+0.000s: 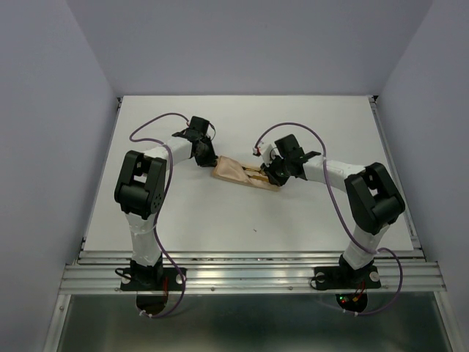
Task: Fold the napkin into a case and place the utensils inside
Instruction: Insert the knife into the folded napkin.
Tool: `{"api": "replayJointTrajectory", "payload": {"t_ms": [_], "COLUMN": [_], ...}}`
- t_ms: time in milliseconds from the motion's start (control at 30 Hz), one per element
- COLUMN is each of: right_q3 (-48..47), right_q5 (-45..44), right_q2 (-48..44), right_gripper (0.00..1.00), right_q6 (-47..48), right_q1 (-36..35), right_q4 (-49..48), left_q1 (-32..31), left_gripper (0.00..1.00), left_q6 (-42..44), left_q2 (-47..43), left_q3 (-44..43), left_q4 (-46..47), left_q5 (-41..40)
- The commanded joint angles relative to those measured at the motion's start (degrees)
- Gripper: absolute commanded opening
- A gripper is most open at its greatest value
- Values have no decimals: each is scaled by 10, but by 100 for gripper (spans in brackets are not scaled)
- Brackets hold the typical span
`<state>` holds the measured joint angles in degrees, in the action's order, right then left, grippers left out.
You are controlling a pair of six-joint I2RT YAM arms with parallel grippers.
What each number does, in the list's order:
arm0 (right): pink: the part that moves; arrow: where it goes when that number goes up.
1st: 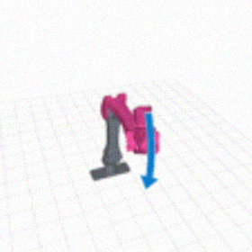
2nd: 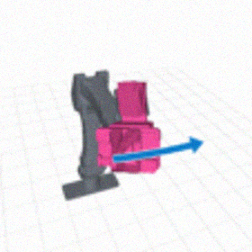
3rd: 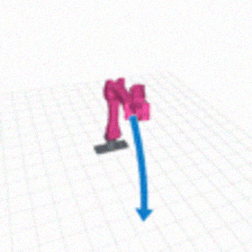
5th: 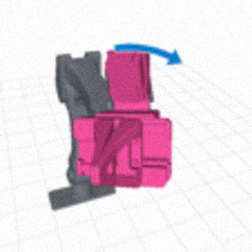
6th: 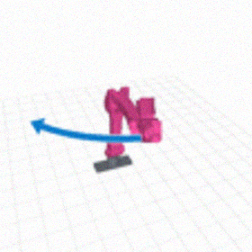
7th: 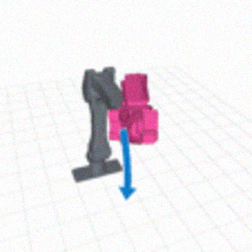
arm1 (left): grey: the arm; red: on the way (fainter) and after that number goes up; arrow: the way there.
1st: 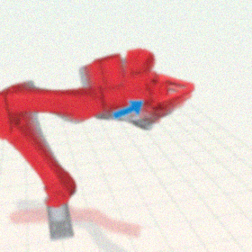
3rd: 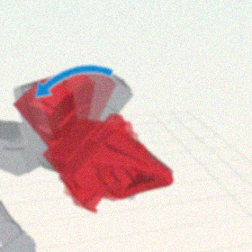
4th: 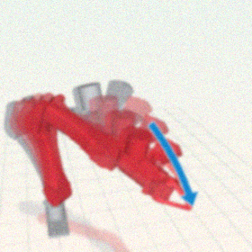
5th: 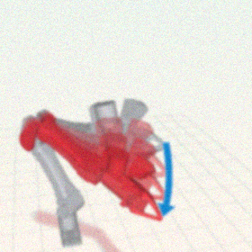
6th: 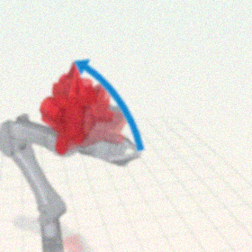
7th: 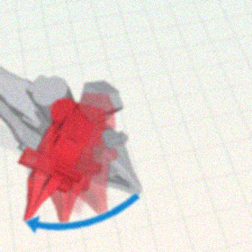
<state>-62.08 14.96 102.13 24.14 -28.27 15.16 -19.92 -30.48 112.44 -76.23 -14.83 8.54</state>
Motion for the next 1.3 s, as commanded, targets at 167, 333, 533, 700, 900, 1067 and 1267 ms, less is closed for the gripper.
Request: {"api": "replayJointTrajectory", "payload": {"t_ms": [167,333,533,700,900,1067,1267], "right_q3": [-22,-38,-54,-66,-68,-65,-54], "right_q5": [15,22,28,26,22,11,-12], "right_q2": [20,34,46,55,46,6,-40], "right_gripper": [19,18,18,18,21,26,42], "right_q6": [-5,-8,-11,-12,-14,-15,-23], "right_q1": [-17,-28,-39,-49,-50,-50,-50], "right_q4": [-33,-33,-33,-33,-33,-33,-45], "left_q1": [-6,-6,-6,-6,-6,-6,-6], "left_gripper": [20,20,20,20,20,20,20], "left_q6": [4,5,5,5,7,8,9], "left_q2": [0,0,3,2,0,-9,-21], "left_q3": [-13,-13,-11,-9,-9,-11,-21], "left_q4": [-5,-5,-2,-1,-3,-6,-16], "left_q5": [2,2,3,4,2,0,-9]}}
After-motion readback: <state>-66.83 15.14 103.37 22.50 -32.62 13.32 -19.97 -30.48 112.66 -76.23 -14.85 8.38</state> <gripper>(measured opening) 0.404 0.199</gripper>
